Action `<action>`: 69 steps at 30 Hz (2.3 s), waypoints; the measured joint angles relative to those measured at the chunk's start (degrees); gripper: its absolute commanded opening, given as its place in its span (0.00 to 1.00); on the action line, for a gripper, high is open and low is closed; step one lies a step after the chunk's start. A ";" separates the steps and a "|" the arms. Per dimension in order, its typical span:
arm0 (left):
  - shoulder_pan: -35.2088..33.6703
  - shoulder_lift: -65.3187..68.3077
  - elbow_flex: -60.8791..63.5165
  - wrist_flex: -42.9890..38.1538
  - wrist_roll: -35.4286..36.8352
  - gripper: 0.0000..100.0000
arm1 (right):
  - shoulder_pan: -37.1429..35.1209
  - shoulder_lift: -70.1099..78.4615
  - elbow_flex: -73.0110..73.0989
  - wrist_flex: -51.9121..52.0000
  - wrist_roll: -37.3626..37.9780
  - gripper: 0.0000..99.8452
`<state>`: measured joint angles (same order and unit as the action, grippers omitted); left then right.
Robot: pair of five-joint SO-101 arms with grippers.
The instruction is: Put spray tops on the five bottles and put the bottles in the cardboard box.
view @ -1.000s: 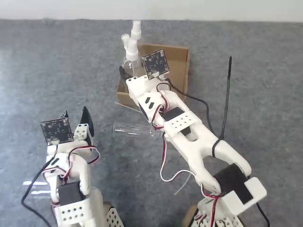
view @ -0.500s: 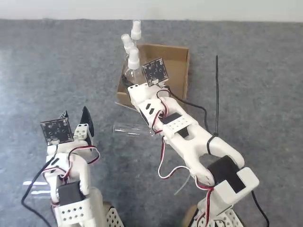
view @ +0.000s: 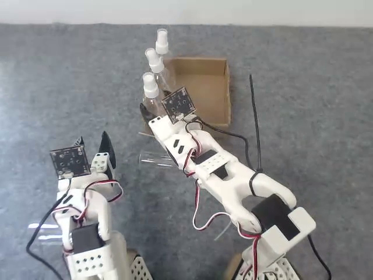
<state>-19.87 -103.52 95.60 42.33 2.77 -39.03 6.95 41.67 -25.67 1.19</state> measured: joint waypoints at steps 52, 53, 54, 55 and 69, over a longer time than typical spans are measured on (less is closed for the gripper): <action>0.00 0.00 0.00 0.00 0.00 0.18 | -0.88 7.30 0.70 -5.19 2.55 0.17; 0.00 0.00 0.00 0.00 0.00 0.18 | -0.88 7.30 0.70 -5.19 2.73 0.17; 0.00 0.00 0.00 0.00 0.00 0.18 | -0.88 7.30 0.79 -5.27 2.81 0.17; 0.00 0.00 0.00 0.00 0.00 0.18 | -0.88 7.21 0.79 -5.27 2.90 0.17; 0.00 0.00 0.00 0.00 0.00 0.18 | -0.88 7.38 2.46 -5.19 3.16 0.24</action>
<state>-19.87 -103.52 95.60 42.33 2.77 -39.91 14.33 44.13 -30.86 4.35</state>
